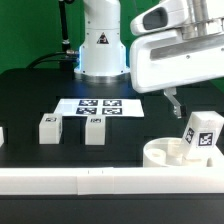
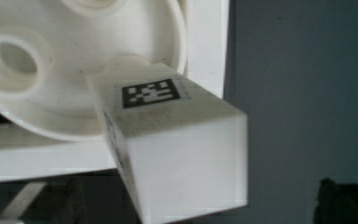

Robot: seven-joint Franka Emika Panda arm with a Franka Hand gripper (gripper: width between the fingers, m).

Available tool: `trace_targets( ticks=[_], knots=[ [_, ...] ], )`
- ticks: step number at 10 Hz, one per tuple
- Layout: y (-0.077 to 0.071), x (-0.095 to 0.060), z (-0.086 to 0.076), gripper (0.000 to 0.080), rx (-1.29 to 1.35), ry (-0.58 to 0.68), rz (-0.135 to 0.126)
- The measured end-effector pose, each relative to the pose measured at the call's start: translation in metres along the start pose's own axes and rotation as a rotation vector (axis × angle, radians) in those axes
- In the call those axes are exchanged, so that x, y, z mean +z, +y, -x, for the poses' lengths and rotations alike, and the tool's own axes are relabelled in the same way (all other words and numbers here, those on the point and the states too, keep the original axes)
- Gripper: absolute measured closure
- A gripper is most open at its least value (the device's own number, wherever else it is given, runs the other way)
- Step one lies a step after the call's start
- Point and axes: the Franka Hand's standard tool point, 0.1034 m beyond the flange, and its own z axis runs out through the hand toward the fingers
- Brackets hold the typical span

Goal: Assemble stool

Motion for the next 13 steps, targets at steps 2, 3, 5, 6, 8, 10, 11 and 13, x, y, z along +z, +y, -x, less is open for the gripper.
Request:
trace_targets(
  ticks=[2, 3, 5, 6, 8, 10, 11, 13],
  knots=[
    [0.003, 0.001, 0.001, 0.015, -0.183, -0.004, 0.014],
    [0.005, 0.001, 0.001, 0.015, -0.293, -0.007, 0.023],
    [0.004, 0.006, 0.0, 0.015, -0.608, 0.001, 0.071],
    [0.0, 0.009, 0.002, 0.015, -0.723, -0.01, 0.084],
    [-0.001, 0.009, 0.002, 0.015, -0.969, -0.033, 0.111],
    [0.003, 0.009, 0.002, 0.015, -1.129, -0.052, 0.122],
    [0.006, 0.01, 0.002, 0.015, -1.224, -0.064, 0.129],
    [0.01, 0.01, 0.002, 0.015, -1.372, -0.085, 0.141]
  ],
)
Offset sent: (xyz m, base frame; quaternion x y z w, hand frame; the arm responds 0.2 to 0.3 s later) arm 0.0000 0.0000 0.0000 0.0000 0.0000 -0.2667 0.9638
